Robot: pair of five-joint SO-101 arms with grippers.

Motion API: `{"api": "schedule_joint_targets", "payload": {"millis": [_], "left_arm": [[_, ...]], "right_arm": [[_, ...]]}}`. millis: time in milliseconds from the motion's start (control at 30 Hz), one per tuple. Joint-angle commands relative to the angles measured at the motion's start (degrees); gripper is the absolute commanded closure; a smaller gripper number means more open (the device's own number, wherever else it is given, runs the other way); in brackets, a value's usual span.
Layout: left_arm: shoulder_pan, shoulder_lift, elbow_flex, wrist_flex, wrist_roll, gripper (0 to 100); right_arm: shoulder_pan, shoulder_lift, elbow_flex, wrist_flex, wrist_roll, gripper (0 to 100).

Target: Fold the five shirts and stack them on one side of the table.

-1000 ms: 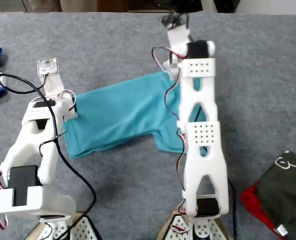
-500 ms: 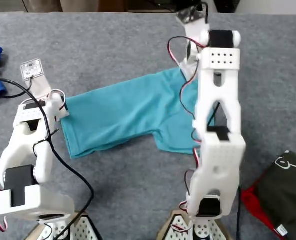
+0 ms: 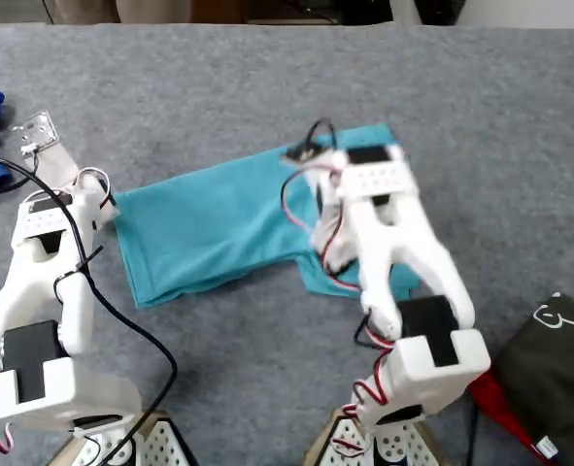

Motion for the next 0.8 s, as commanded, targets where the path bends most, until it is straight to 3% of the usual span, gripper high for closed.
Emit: {"api": "schedule_joint_targets", "payload": {"millis": [0,767], "left_arm": [[-0.44,-0.31,-2.20,-1.41,0.26,98],[-0.09,-0.31,-2.20,-1.49,0.18,98]], "right_arm": [[-0.84,-4.88,6.02,-5.01,-3.25,99.4],[-0.48,-9.80,9.63,-14.59,-4.04,99.4]]}}
